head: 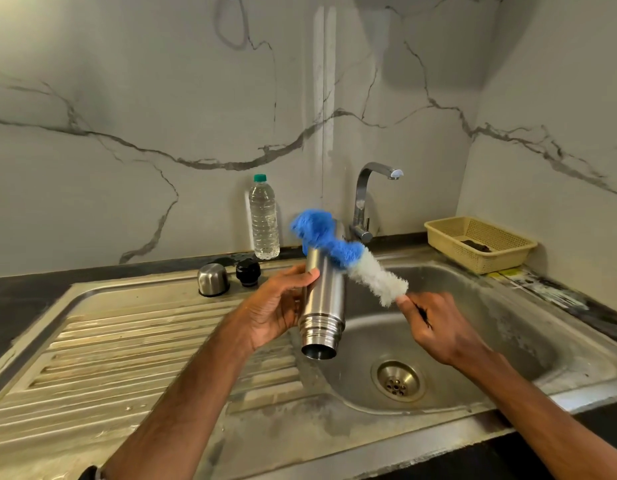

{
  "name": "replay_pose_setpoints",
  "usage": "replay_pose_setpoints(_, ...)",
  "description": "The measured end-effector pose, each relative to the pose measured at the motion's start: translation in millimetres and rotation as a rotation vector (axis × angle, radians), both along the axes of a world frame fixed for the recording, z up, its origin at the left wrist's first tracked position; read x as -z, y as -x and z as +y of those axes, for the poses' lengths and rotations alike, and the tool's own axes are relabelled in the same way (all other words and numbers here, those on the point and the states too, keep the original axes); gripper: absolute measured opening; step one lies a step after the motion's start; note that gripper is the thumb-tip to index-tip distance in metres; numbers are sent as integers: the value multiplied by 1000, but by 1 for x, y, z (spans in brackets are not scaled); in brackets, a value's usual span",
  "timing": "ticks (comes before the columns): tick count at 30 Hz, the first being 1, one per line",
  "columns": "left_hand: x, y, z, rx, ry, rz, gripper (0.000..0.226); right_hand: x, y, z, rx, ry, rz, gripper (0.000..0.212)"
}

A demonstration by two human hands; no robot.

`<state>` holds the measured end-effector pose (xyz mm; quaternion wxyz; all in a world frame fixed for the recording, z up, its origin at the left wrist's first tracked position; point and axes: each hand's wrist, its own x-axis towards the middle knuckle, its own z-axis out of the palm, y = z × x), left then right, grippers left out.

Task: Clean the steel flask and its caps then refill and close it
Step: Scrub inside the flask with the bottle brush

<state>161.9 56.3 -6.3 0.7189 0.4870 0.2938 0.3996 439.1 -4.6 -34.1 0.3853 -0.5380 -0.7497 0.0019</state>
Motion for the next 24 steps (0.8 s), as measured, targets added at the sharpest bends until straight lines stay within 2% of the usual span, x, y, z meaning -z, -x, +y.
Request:
replay_pose_setpoints(4,3,-3,-1,9,-6,37,70,4,0,1,27,38,-17,47)
replay_pose_setpoints(6,4,-5,0,9,-34,68,67,2,0,-2,11,29,-48,48)
replay_pose_setpoints(10,4,-7,-4,11,-16,102,56,-3,-1,1,75,59,16,46)
replay_pose_setpoints(14,2,-8,-5,-24,-62,204,60,0,0,-3,27,51,-87,47)
replay_pose_setpoints(16,1,-7,-6,-19,-63,220,62,-2,-2,-1,60,51,-63,44)
replay_pose_setpoints(21,-4,-7,-10,91,49,86,58,-3,-6,4,158,28,97,47)
replay_pose_setpoints(24,-7,-7,-12,105,116,-57,61,3,-2,0,29,12,74,51)
